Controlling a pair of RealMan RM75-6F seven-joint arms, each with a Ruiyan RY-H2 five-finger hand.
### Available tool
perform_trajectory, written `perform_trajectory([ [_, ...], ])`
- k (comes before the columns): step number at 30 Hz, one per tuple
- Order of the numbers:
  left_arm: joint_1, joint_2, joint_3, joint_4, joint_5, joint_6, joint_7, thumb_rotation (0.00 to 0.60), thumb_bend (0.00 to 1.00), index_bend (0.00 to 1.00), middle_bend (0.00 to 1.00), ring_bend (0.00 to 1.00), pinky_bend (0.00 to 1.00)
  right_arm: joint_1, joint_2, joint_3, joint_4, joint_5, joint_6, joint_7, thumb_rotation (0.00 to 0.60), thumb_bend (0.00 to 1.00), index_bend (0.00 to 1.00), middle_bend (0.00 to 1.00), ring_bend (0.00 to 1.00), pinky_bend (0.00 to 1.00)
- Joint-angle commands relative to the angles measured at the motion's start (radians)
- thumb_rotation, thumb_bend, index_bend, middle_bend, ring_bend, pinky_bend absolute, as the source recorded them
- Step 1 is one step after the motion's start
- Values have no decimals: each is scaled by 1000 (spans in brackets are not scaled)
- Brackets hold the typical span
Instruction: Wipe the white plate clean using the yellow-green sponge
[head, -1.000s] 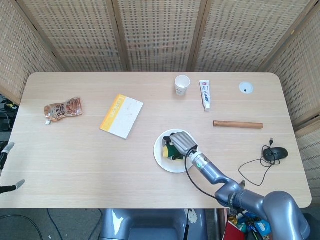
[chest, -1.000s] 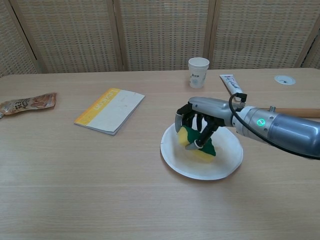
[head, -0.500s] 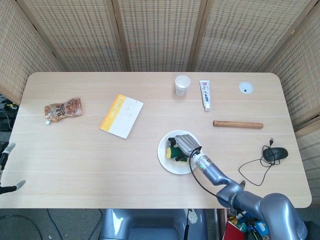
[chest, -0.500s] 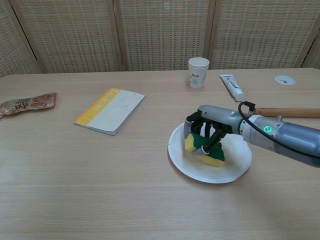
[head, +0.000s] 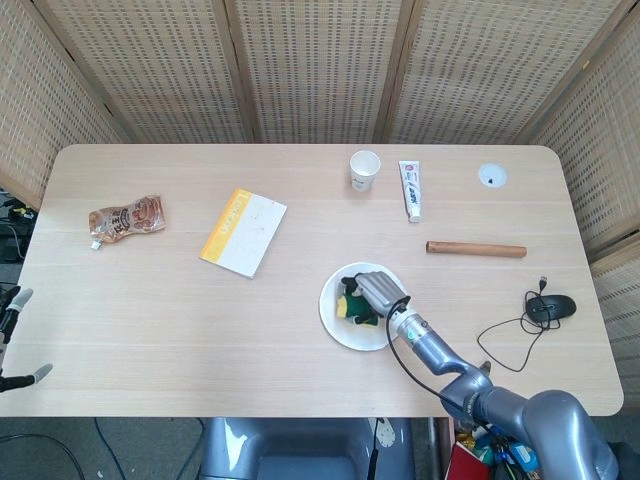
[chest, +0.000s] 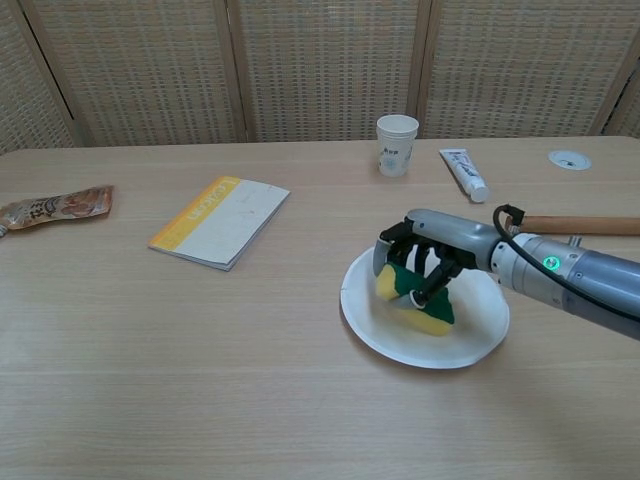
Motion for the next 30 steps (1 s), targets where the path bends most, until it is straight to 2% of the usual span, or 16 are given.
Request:
perform_trajectory([
  [1,1,2,1,0,2,2,-4,600,0,0,0,0,0,-10,15,21,-33,-3,59,13,600,232,457,543,390,455],
  [5,1,5,3,1,11,4,-11,600,0,0,0,0,0,-29,46,37,-67,-8,127,15,600,233,457,543,390,455],
  [11,1,6,5,2,17,5,-16,600,0,0,0,0,0,-48,59,14,-58,-5,118,17,600,241,457,543,390,455],
  [19,-2,-1,4,4,13,3,1,600,0,0,0,0,0,-57,22,-32,6,-29,91,94,600,274,458,543,390,455],
  [24,-5,-3,2,5,5,-5,3,600,0,0,0,0,0,-46,-4,-29,34,-47,114,119,600,276,460,543,390,455],
  [30,-8,-4,2,4,-1,-14,3,600,0,0,0,0,0,-45,-36,-42,84,-45,85,124,600,285,463,548,390,455],
])
